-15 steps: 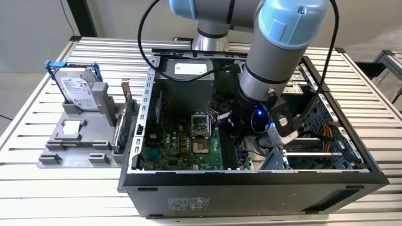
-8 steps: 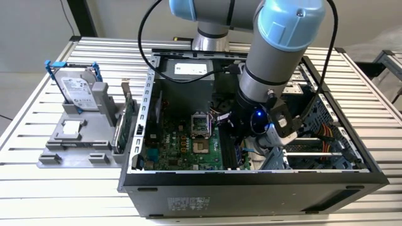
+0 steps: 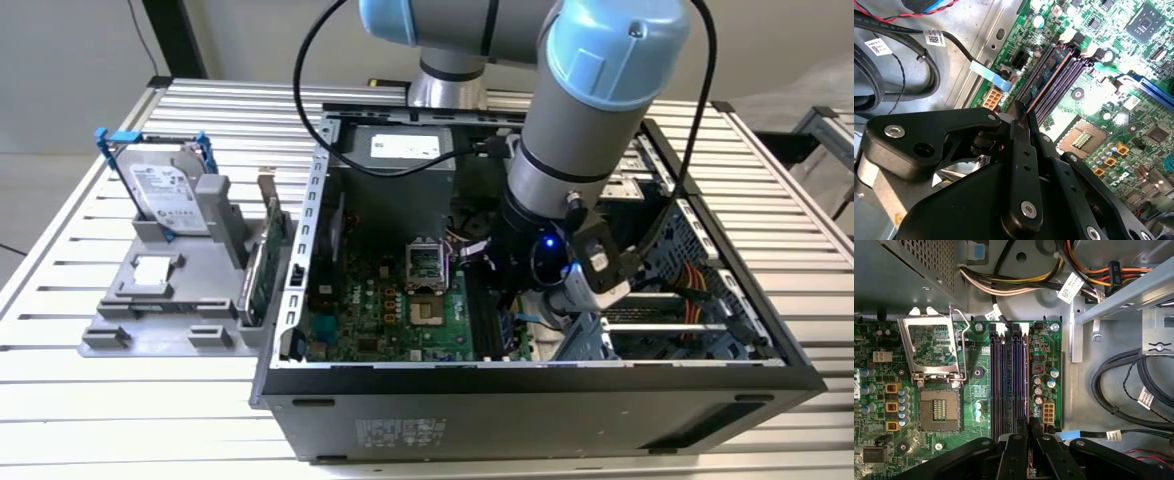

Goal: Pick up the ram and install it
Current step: 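Insert the ram into the slot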

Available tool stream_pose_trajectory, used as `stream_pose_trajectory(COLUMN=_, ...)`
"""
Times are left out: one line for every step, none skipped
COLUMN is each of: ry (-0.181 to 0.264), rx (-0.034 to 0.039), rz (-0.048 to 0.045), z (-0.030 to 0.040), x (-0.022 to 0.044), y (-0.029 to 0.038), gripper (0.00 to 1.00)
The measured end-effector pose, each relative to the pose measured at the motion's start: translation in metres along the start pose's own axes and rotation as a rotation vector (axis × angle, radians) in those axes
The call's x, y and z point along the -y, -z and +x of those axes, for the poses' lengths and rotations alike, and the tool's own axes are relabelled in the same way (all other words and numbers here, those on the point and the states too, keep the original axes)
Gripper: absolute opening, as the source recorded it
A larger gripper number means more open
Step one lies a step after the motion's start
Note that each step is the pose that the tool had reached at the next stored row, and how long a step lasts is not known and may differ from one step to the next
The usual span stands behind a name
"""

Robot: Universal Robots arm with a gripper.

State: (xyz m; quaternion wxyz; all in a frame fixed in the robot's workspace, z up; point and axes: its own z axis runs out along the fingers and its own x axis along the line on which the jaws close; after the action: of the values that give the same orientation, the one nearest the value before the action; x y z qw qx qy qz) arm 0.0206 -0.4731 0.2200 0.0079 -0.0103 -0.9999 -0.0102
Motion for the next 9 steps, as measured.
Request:
stream_pose_trajectory(ry=0.000, rx=0.0000, rz=0.0000, z=0.0002, x=0.0000, y=0.0000, gripper=0.00)
stream_pose_trajectory(ry=-0.001, rx=0.0000, rz=0.0001, z=0.0004, x=0.0000, y=0.0000, gripper=0.00)
stream_pose_trajectory(ry=-0.001, rx=0.0000, rz=0.0002, z=0.0006, x=0.0000, y=0.0001, gripper=0.00)
stream_pose_trajectory(ry=-0.001, rx=0.0000, rz=0.0002, z=0.0007, x=0.0000, y=0.0001, gripper=0.00)
stream_pose_trajectory(ry=-0.001, rx=-0.0002, rz=0.0003, z=0.0007, x=0.0000, y=0.0001, gripper=0.00)
stream_pose_trajectory(ry=0.000, rx=-0.0005, rz=0.0003, z=0.0007, x=0.0000, y=0.0001, gripper=0.00)
stream_pose_trajectory(ry=-0.001, rx=-0.0007, rz=0.0003, z=0.0007, x=0.0000, y=0.0001, gripper=0.00)
stream_pose_trajectory(ry=-0.001, rx=-0.0009, rz=0.0003, z=0.0007, x=0.0000, y=0.0001, gripper=0.00)
stream_pose_trajectory(ry=-0.001, rx=-0.0012, rz=0.0003, z=0.0008, x=0.0000, y=0.0001, gripper=0.00)
